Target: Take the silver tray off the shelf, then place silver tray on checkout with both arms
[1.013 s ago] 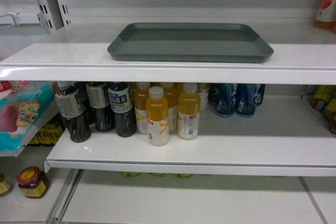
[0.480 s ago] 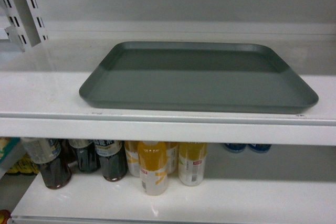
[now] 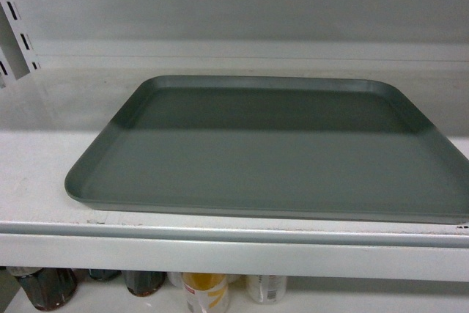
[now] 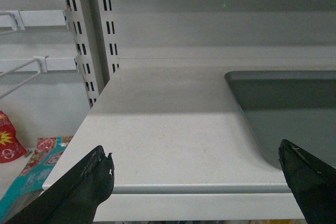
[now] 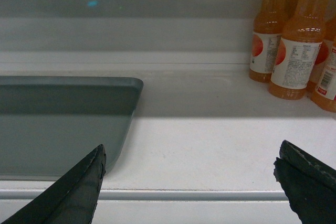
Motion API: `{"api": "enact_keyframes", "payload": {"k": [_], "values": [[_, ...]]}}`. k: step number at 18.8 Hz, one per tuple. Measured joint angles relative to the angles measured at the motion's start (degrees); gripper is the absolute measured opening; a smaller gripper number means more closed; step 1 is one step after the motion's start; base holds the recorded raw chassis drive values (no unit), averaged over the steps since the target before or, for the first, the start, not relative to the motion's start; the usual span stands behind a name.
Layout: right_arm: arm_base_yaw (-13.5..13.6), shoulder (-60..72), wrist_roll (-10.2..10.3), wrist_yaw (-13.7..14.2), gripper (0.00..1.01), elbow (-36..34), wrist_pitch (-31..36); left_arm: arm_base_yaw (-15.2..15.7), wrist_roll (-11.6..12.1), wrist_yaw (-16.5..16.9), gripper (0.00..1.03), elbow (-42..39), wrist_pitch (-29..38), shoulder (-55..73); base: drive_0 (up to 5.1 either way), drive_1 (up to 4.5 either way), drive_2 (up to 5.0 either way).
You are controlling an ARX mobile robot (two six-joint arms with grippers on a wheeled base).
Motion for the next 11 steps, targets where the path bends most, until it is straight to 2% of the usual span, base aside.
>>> {"api": "enact_keyframes", "payload": {"k": [10, 11], "values": [[0.0, 0.0, 0.0, 0.0, 0.98, 0.0, 0.02, 0.0, 0.0, 0.02, 0.98, 0.0, 0.0, 0.0, 0.0, 0.0, 0.0], [0.0, 0.81, 1.49, 0.13, 0.98, 0.79, -3.43, 0.04, -0.31, 0.31, 0.98, 0.44, -2.21, 0.42, 0.0, 0.0, 0.0]]}}
